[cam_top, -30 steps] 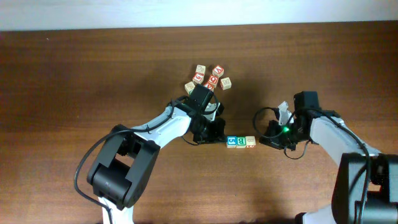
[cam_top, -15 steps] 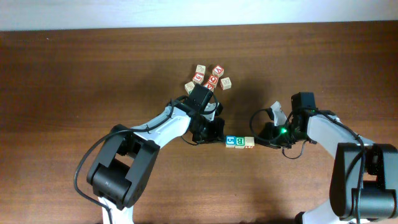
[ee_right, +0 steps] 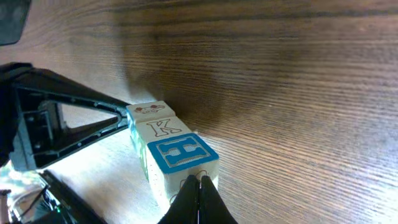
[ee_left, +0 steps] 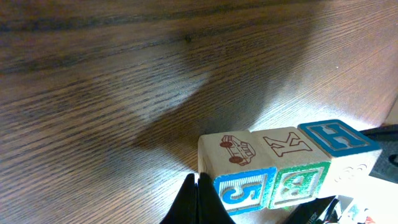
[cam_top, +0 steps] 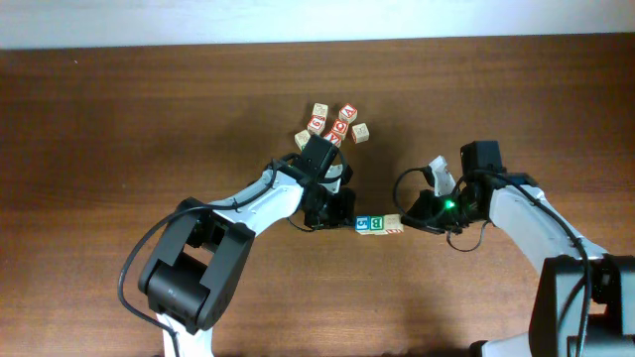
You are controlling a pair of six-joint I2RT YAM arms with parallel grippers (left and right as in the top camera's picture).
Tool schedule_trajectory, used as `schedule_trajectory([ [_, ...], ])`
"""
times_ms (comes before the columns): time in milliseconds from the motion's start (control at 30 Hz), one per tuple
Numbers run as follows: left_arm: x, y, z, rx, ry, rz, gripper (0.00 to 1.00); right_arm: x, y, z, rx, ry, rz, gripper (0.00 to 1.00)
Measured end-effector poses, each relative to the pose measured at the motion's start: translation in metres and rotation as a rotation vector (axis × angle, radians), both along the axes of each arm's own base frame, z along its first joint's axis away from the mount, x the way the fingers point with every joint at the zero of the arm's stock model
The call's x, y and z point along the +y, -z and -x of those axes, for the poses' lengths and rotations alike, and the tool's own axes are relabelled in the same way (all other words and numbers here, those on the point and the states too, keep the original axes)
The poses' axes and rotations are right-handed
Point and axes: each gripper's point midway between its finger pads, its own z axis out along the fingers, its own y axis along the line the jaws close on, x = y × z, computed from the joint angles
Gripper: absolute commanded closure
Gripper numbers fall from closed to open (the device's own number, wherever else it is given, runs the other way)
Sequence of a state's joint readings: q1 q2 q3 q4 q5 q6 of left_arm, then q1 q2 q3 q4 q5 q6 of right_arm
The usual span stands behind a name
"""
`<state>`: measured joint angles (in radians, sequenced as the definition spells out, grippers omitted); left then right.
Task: Rotate 3 blocks
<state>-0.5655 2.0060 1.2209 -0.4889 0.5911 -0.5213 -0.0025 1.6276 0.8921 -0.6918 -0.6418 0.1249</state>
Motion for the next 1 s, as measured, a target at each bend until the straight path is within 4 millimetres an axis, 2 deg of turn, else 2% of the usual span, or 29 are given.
schedule_trajectory([
  [200, 0.001, 0.0, -0.001, -0.002, -0.002, -0.003, 1.0, 0.001, 0.002, 0.0, 0.032, 0.033, 0.032, 0.96],
  [300, 0.006, 0.004, -0.003, -0.008, -0.015, -0.028, 1.0, 0.012, -0.004, -0.005, 0.013, 0.006, 0.052, 0.96],
  [467, 0.007, 0.005, -0.003, -0.008, -0.017, -0.033, 1.0, 0.014, -0.004, -0.004, 0.023, 0.017, 0.063, 0.96],
  [533, 0.012, 0.009, -0.003, -0.008, -0.024, -0.057, 1.0, 0.022, -0.004, -0.003, 0.023, 0.0, 0.08, 0.96],
  [700, 0.02, 0.015, -0.007, -0.007, -0.047, -0.086, 1.0, 0.049, -0.029, -0.014, -0.047, -0.031, 0.06, 0.96],
  [767, 0.016, 0.012, -0.006, -0.003, -0.042, -0.064, 1.0, 0.078, -0.042, -0.01, -0.072, -0.088, -0.003, 0.96],
  [800, 0.005, 0.008, -0.001, 0.003, -0.015, -0.025, 1.0, 0.085, -0.043, -0.006, -0.067, -0.106, -0.014, 0.96],
  [1000, 0.0, 0.005, 0.004, 0.018, -0.002, -0.001, 1.0, 0.086, -0.043, -0.006, -0.064, -0.106, -0.019, 0.96],
])
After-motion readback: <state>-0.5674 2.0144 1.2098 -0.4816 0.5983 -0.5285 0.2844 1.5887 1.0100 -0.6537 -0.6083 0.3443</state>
